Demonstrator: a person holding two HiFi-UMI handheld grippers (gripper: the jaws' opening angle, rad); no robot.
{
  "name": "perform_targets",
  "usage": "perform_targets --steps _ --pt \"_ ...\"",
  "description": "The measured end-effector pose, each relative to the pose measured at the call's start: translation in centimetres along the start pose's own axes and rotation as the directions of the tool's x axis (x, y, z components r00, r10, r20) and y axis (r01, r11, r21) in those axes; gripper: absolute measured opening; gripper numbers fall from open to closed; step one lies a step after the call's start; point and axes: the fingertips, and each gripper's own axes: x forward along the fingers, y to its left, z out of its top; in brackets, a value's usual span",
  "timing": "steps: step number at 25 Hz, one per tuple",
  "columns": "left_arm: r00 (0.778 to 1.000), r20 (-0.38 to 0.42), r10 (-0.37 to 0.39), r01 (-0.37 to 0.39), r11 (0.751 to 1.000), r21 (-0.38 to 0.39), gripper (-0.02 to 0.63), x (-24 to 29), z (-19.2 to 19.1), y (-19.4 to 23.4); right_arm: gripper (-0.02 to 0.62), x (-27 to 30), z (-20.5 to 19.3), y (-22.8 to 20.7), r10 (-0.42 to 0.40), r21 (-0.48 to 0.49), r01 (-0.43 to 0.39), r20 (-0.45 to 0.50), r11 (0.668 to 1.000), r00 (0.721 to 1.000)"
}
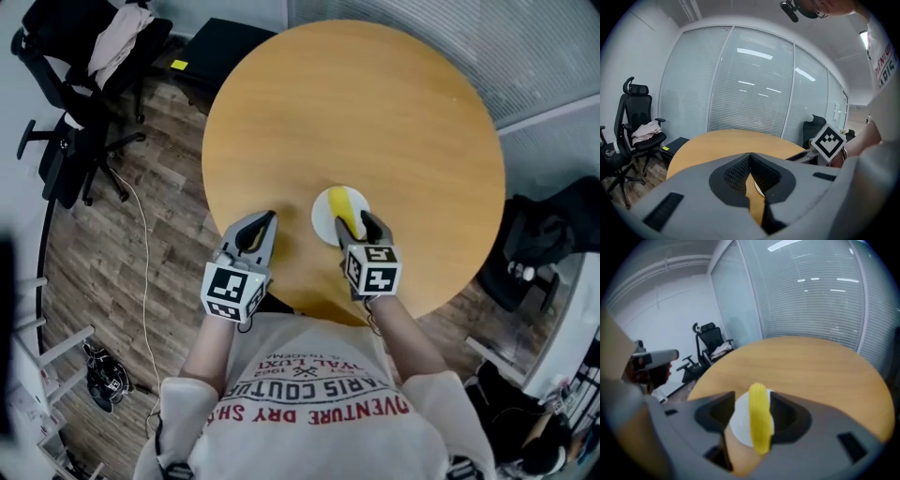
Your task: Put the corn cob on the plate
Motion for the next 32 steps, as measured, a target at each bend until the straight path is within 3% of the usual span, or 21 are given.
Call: perform_targets --steps 3,7,12,17,24,32 --pt "0.999 0.023 -0.030 0.030 0.999 0.013 0.034 -0.4 0.9 -0.8 0.116 -2.2 1.6 -0.1 -0.038 0.028 0.036 0.083 0.999 0.996" --pt "0.996 0.046 -0.071 0.070 0.997 0.036 0.034 -0.8 2.1 -2.2 0.043 -5.4 4.0 -0.3 -0.069 0.068 0.056 0.201 0.996 0.977" --pt "0.989 0.083 -0.124 0.116 0.989 0.087 0.034 -1.5 3.9 -4.0 0.029 -9.6 6.1 -0.1 -0.086 0.096 0.056 0.347 0.994 0.934" --pt "0.975 0.159 -0.157 0.135 0.980 0.144 0.034 -2.0 7.6 -5.2 0.029 -14.2 8.6 0.5 -0.102 0.056 0.085 0.488 0.995 0.867" --pt "0.962 0.217 -0.166 0.127 0.975 0.183 0.034 -3.1 10.6 -6.5 0.029 -19.2 10.0 0.9 -0.100 -0.021 0.142 0.605 0.990 0.790" --pt "0.955 0.239 -0.177 0.129 0.970 0.205 0.034 -2.5 11.8 -8.1 0.029 -20.4 10.4 0.1 -0.092 -0.057 0.165 0.633 0.985 0.768"
